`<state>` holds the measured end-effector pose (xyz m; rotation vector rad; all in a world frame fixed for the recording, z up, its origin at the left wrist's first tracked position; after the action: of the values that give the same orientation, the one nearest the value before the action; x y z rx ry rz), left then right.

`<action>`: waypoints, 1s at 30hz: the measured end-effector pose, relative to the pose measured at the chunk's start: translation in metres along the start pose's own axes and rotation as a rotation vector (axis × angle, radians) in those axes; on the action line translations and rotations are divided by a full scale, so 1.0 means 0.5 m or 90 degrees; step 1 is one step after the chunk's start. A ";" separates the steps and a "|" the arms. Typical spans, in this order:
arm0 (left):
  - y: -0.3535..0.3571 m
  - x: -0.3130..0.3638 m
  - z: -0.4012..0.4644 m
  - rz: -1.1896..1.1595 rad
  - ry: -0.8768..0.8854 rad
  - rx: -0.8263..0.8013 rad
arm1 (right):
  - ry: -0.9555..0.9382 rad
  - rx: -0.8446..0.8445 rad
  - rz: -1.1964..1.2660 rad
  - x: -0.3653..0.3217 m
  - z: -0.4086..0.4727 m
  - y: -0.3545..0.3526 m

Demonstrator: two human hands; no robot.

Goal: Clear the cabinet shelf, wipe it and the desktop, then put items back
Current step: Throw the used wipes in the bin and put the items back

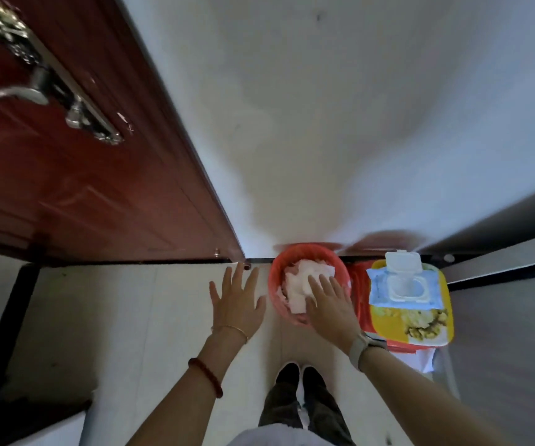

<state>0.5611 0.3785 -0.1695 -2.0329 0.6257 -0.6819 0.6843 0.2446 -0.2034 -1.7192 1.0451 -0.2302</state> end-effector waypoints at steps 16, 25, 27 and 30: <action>-0.165 -0.345 -0.583 -0.199 -0.560 0.459 | -0.668 0.000 -0.054 -0.615 -0.200 -0.100; -0.133 -0.627 -0.977 -0.233 -0.776 0.673 | -0.888 -0.061 0.013 -1.044 -0.482 0.065; -0.122 -0.698 -1.067 -0.221 -0.800 0.703 | -0.928 -0.077 0.028 -1.133 -0.552 0.109; -0.120 -0.793 -1.168 -0.205 -0.836 0.716 | -0.988 -0.098 0.016 -1.244 -0.638 0.154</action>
<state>-0.1062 0.3285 0.0628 -1.0747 -0.7369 0.2369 0.0791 0.4795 0.0676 -1.3971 -0.1023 1.0780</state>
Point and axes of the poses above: each hand's wrist, its own z-axis towards the middle knuckle, its own y-axis out of the palm, x = y × z, the point moved 2 cm from there along z, towards the middle knuckle, and after that the axes turned 3 degrees about y, right-handed, at the moved point
